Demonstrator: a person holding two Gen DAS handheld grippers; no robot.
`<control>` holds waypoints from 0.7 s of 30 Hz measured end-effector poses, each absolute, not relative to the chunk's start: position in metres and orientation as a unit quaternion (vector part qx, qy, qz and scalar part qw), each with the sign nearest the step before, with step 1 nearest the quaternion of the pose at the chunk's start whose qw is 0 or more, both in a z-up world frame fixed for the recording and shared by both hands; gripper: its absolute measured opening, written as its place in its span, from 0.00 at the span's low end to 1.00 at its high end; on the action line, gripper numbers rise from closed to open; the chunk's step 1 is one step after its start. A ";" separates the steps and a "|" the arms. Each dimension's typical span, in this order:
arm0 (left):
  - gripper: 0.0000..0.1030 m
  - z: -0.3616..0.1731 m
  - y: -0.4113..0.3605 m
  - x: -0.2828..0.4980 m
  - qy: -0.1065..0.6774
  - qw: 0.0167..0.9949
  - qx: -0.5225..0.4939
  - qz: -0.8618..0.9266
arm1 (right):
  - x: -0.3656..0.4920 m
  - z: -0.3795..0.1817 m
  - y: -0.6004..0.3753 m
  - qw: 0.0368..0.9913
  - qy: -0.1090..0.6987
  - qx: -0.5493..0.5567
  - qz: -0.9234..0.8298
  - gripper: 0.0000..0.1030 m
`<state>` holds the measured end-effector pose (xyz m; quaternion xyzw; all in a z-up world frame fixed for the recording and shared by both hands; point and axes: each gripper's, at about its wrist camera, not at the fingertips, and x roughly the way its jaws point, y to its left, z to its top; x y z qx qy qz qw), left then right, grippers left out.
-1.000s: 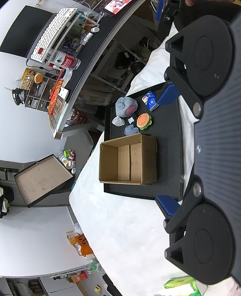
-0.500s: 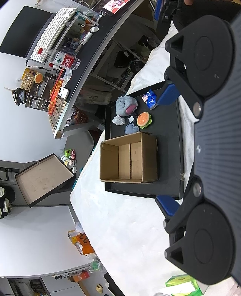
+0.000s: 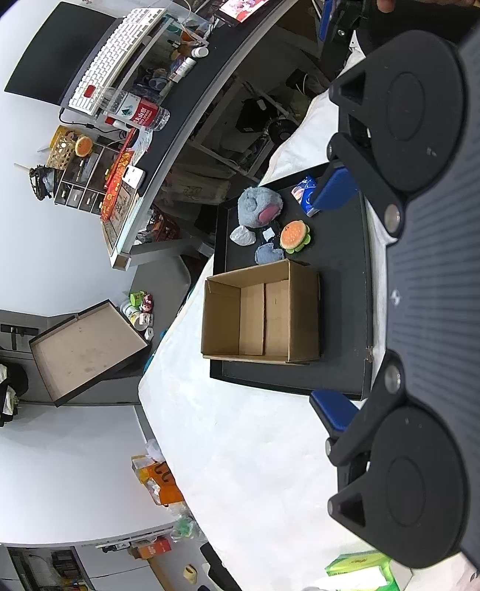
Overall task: Organize soft objects
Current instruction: 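Move the left gripper to the cardboard box wall while the right gripper approaches the blue tissue pack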
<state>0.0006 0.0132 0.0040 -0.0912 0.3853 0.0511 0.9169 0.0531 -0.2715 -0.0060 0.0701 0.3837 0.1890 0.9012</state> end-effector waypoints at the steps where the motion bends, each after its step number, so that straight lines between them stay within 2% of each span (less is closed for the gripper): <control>1: 1.00 0.003 0.013 0.002 0.386 0.917 -0.089 0.052 | 0.055 -0.007 -0.271 0.901 0.384 0.073 0.190 1.00; 21: 0.99 -0.021 0.026 0.040 0.405 0.908 -0.095 0.060 | 0.096 -0.035 -0.274 0.894 0.392 0.098 0.195 1.00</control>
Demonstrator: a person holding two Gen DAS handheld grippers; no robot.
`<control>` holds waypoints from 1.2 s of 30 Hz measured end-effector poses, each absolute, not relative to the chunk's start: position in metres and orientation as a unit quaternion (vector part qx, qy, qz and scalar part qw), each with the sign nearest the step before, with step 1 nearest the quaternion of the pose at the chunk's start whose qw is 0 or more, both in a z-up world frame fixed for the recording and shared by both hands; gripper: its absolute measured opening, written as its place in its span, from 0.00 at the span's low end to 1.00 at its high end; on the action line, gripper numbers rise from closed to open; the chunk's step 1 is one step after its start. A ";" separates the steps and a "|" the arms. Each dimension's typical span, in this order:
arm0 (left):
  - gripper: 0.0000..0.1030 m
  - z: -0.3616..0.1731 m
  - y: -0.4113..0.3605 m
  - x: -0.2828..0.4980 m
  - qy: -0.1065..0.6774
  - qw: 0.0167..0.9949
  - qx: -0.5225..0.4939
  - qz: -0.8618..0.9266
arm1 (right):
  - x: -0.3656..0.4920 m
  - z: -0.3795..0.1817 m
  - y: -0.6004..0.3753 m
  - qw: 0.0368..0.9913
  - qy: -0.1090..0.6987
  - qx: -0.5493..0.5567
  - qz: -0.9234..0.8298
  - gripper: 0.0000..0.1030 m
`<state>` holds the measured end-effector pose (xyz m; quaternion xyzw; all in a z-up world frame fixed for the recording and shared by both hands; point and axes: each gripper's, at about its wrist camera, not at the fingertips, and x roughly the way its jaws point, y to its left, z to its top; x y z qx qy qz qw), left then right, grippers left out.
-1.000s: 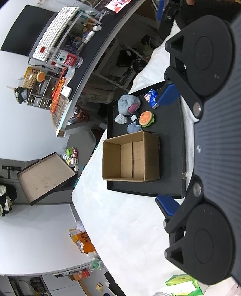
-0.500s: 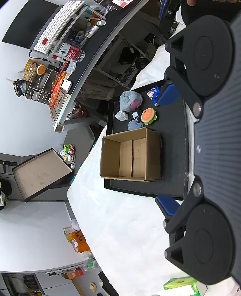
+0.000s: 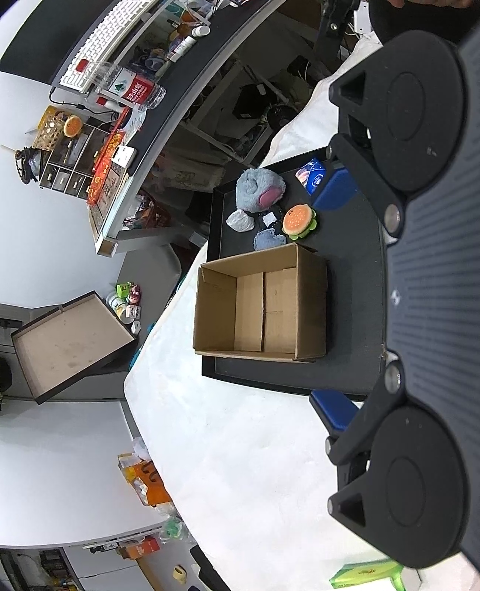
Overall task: Organize soft objects
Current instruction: 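Move the left gripper to the cardboard box wall while the right gripper approaches the blue tissue pack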
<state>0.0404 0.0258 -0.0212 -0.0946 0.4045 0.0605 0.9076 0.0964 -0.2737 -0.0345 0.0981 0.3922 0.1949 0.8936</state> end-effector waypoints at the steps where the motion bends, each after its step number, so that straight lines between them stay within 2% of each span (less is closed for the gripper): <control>1: 0.99 -0.023 0.027 0.043 0.405 0.907 -0.095 0.060 | 0.099 -0.037 -0.274 0.893 0.396 0.098 0.193 1.00; 24: 0.97 -0.066 0.046 0.106 0.450 0.885 -0.092 0.080 | 0.164 -0.099 -0.274 0.855 0.467 0.137 0.178 0.99; 32: 0.88 -0.085 0.052 0.130 0.463 0.878 -0.092 0.079 | 0.188 -0.125 -0.275 0.839 0.489 0.164 0.176 0.91; 36: 0.80 -0.096 0.057 0.140 0.471 0.873 -0.093 0.081 | 0.202 -0.142 -0.272 0.831 0.499 0.174 0.173 0.85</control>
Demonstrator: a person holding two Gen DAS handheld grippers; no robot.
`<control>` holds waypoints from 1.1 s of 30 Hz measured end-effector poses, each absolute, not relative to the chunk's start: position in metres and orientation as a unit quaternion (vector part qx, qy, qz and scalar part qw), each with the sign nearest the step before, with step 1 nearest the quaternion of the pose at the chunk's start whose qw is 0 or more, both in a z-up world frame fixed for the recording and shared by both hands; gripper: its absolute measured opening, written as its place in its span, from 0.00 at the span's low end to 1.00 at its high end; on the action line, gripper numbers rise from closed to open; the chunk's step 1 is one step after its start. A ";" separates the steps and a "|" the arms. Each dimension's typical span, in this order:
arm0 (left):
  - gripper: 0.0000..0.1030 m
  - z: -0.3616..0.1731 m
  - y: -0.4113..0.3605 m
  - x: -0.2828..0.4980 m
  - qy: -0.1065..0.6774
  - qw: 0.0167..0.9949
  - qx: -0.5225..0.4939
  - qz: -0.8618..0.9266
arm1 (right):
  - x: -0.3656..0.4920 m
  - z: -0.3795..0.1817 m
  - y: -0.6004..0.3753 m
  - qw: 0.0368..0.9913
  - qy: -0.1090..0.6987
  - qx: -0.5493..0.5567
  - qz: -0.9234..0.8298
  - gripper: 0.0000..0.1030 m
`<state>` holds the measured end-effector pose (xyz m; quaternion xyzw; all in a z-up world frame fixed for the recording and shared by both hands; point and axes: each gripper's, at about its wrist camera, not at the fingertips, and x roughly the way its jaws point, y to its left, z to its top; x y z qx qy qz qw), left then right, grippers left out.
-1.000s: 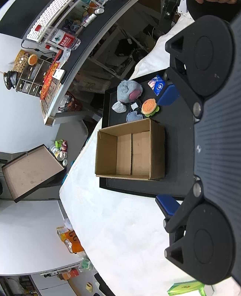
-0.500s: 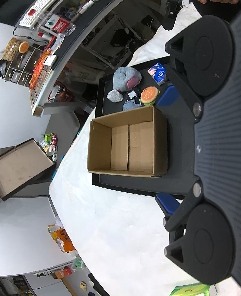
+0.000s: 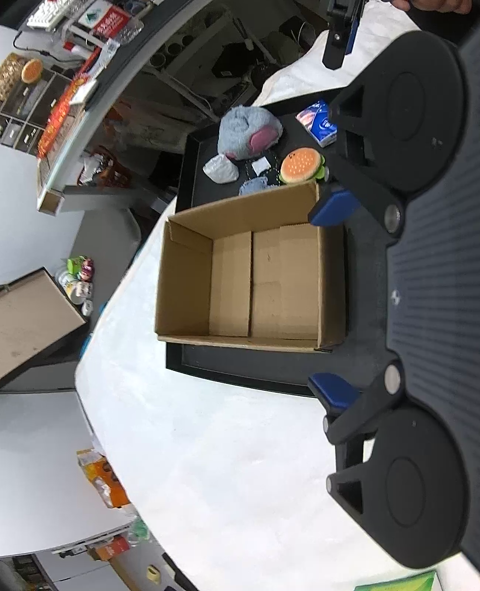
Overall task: Organize soft objects
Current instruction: 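Move the left gripper to the cardboard box wall while the right gripper approaches the blue tissue pack, then grasp the box wall with the left gripper while the right gripper grasps the blue tissue pack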
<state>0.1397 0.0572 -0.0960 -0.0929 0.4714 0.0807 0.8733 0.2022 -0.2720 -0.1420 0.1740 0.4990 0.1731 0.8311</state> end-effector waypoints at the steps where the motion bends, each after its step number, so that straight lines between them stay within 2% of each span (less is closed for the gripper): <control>1: 0.78 -0.099 0.059 0.142 0.474 0.871 -0.095 0.082 | 0.206 -0.147 -0.271 0.828 0.504 0.175 0.171 0.84; 3: 0.76 -0.104 0.062 0.146 0.479 0.868 -0.098 0.083 | 0.212 -0.154 -0.269 0.823 0.514 0.178 0.167 0.80; 14: 0.60 -0.130 0.069 0.172 0.501 0.856 -0.102 0.080 | 0.241 -0.186 -0.264 0.801 0.548 0.193 0.144 0.80; 16: 0.54 -0.134 0.070 0.176 0.503 0.854 -0.103 0.084 | 0.246 -0.193 -0.261 0.797 0.555 0.193 0.139 0.80; 20: 0.49 -0.142 0.078 0.183 0.505 0.851 -0.109 0.097 | 0.254 -0.205 -0.254 0.789 0.570 0.187 0.133 0.80; 26: 0.36 -0.154 0.088 0.190 0.512 0.844 -0.118 0.108 | 0.263 -0.224 -0.247 0.768 0.596 0.193 0.134 0.80; 33: 0.21 -0.164 0.093 0.191 0.515 0.842 -0.109 0.117 | 0.269 -0.232 -0.234 0.779 0.600 0.138 0.119 0.79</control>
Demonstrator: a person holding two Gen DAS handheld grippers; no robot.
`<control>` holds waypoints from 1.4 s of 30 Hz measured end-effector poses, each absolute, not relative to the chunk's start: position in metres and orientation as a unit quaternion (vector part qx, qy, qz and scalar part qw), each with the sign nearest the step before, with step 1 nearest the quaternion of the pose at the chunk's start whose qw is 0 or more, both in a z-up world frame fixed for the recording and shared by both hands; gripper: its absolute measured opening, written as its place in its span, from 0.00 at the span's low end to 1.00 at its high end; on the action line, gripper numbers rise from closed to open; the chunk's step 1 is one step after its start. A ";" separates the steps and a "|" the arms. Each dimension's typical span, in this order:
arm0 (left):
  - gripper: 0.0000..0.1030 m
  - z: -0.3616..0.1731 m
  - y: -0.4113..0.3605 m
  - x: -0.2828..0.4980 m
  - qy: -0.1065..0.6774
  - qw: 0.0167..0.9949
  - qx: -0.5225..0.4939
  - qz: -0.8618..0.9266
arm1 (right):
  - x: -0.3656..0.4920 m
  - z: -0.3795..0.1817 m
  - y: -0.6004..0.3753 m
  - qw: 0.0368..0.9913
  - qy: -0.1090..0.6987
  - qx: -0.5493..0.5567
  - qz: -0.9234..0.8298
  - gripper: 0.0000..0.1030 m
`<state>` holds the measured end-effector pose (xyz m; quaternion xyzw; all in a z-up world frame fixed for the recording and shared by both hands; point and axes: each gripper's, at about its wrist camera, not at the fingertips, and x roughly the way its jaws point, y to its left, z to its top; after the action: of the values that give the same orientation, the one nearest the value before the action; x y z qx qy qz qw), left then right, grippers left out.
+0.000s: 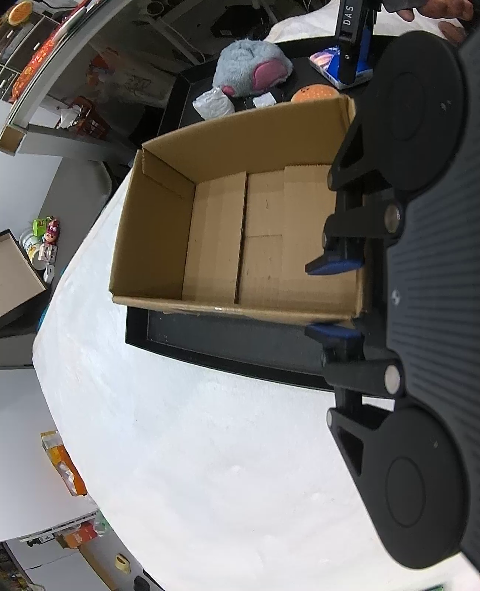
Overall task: Organize soft objects
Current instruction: 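Grasp the box wall with the left gripper while the right gripper grasps the blue tissue pack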
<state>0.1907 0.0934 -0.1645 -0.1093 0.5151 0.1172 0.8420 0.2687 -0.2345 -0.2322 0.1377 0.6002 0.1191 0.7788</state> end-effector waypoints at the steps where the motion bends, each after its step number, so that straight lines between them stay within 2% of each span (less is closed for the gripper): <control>1: 0.18 -0.166 0.095 0.191 0.517 0.841 -0.111 0.119 | 0.269 -0.233 -0.233 0.781 0.600 0.130 0.115 0.79; 3: 0.14 -0.166 0.098 0.190 0.517 0.839 -0.118 0.122 | 0.270 -0.232 -0.233 0.787 0.594 0.123 0.114 0.80; 7: 0.11 -0.164 0.099 0.185 0.515 0.841 -0.115 0.119 | 0.271 -0.229 -0.234 0.797 0.582 0.121 0.107 0.79; 15: 0.10 -0.160 0.098 0.174 0.510 0.844 -0.116 0.114 | 0.279 -0.234 -0.231 0.798 0.577 0.144 0.097 0.85; 22: 0.09 -0.159 0.097 0.169 0.511 0.844 -0.112 0.120 | 0.279 -0.234 -0.218 0.816 0.560 0.104 0.095 0.85; 28: 0.09 -0.158 0.097 0.168 0.512 0.842 -0.113 0.128 | 0.273 -0.235 -0.221 0.817 0.565 0.080 0.085 0.78; 31: 0.10 -0.161 0.096 0.172 0.514 0.840 -0.113 0.130 | 0.272 -0.234 -0.220 0.821 0.562 0.063 0.079 0.69; 33: 0.10 -0.163 0.095 0.175 0.513 0.841 -0.113 0.129 | 0.271 -0.234 -0.219 0.824 0.559 0.054 0.075 0.55; 34: 0.11 -0.164 0.095 0.176 0.514 0.841 -0.113 0.129 | 0.271 -0.233 -0.219 0.826 0.556 0.050 0.076 0.53; 42: 0.09 -0.178 0.100 0.182 0.513 0.839 -0.119 0.138 | 0.262 -0.230 -0.220 0.827 0.555 0.036 0.080 0.51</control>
<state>0.1824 0.0997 -0.1777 -0.1187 0.5127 0.1378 0.8391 0.2622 -0.2196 -0.2297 0.0362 0.5553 0.0798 0.8270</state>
